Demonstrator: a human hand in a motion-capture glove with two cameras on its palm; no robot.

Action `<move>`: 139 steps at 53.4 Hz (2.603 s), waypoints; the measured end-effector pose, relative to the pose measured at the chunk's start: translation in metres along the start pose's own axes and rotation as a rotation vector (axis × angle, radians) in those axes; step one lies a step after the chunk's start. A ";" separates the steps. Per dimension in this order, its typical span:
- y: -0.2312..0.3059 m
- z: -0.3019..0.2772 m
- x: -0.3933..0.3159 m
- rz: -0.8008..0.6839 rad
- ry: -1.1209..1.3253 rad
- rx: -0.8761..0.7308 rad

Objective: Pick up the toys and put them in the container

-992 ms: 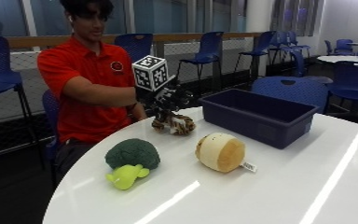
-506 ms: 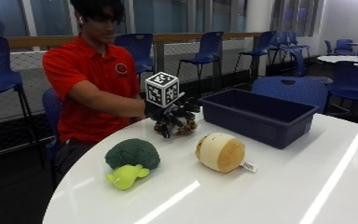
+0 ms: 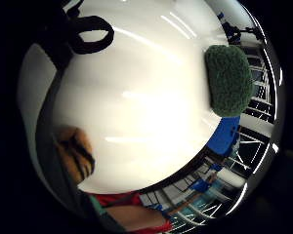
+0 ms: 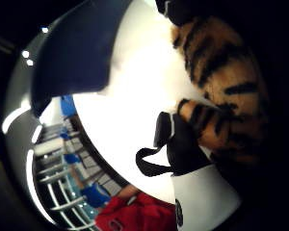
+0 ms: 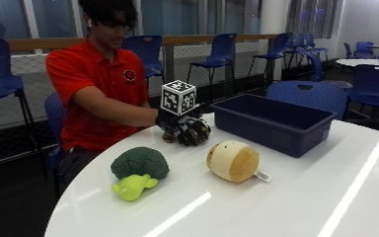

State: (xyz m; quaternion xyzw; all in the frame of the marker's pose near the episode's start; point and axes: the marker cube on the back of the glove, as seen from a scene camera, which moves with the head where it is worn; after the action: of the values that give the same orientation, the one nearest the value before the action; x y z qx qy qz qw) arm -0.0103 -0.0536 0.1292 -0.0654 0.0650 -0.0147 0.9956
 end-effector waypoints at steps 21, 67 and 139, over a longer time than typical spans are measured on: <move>-0.012 -0.004 -0.008 -0.038 0.098 0.175; -0.098 -0.218 -0.048 -0.082 0.110 0.285; -0.074 -0.116 0.157 0.163 0.069 0.160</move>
State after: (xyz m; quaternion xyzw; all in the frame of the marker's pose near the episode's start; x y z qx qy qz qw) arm 0.1283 -0.1479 0.0045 0.0201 0.1027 0.0591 0.9927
